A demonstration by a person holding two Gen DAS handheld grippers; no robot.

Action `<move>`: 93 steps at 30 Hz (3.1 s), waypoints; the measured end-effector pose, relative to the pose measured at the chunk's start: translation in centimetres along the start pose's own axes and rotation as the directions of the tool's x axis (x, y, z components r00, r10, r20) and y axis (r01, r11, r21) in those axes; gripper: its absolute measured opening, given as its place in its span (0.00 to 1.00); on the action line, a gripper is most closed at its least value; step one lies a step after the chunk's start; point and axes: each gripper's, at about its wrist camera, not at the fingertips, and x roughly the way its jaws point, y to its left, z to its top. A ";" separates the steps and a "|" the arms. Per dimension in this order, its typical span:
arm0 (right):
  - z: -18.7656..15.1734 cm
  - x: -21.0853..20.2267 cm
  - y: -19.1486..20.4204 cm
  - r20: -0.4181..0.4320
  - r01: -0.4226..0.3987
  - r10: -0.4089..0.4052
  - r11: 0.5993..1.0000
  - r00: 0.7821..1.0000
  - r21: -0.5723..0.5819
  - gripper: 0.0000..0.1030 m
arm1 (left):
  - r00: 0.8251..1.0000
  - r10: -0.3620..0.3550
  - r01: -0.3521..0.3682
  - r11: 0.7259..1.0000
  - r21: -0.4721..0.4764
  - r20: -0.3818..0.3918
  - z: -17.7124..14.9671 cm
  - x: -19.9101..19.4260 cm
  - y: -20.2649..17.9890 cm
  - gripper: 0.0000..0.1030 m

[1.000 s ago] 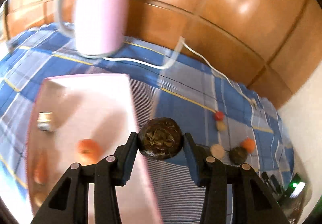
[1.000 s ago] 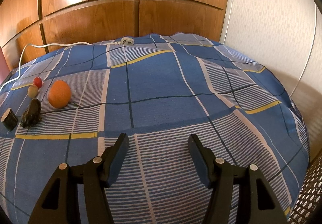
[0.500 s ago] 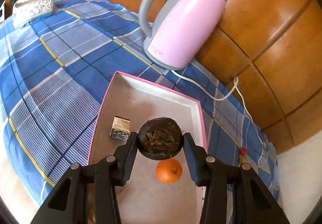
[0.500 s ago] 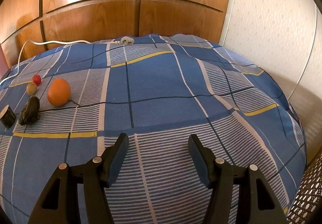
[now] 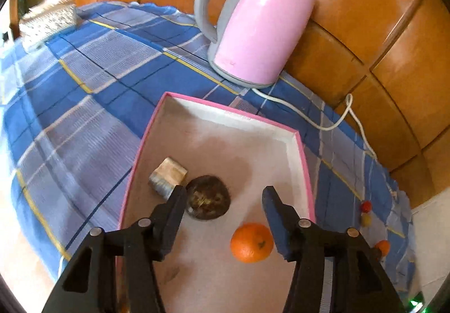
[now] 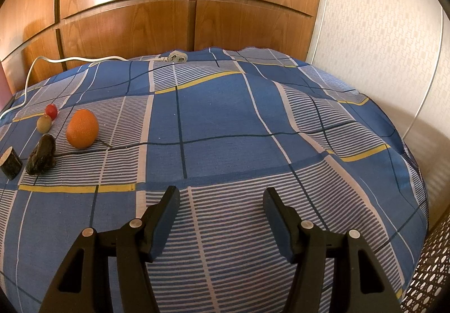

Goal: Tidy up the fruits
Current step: 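Carry the dark cake with the left tool into the tray and release, then lift the open left tool away from the tray, then reach the right tool to the red tomato and grasp it, then carry the red tomato with the right tool into the tray and release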

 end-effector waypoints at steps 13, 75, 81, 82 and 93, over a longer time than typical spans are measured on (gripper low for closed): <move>0.0 0.1 -0.2 -0.004 -0.016 0.016 1.000 1.000 0.019 0.60 | 0.991 0.090 -0.098 0.992 0.075 0.103 -5.4 -4.3 -1.1 0.72; 12.5 4.5 22.1 -0.263 -0.453 0.411 0.883 0.873 -0.122 0.51 | 0.990 0.099 -0.107 0.991 0.075 0.097 -12.2 -5.8 1.2 0.89; 11.8 7.0 24.0 -0.331 -0.427 0.353 0.885 0.875 -0.185 0.25 | 0.991 0.098 -0.104 0.993 0.060 0.090 -12.0 -5.6 1.7 0.89; 11.7 6.7 24.0 -0.316 -0.425 0.352 0.882 0.881 -0.204 0.25 | 0.991 0.098 -0.104 0.993 0.059 0.089 -12.0 -5.6 1.7 0.89; 12.7 1.7 22.6 -0.200 -0.513 0.479 0.837 0.855 -0.188 0.25 | 0.990 0.088 -0.092 0.995 0.034 0.109 -12.1 -6.3 1.6 0.89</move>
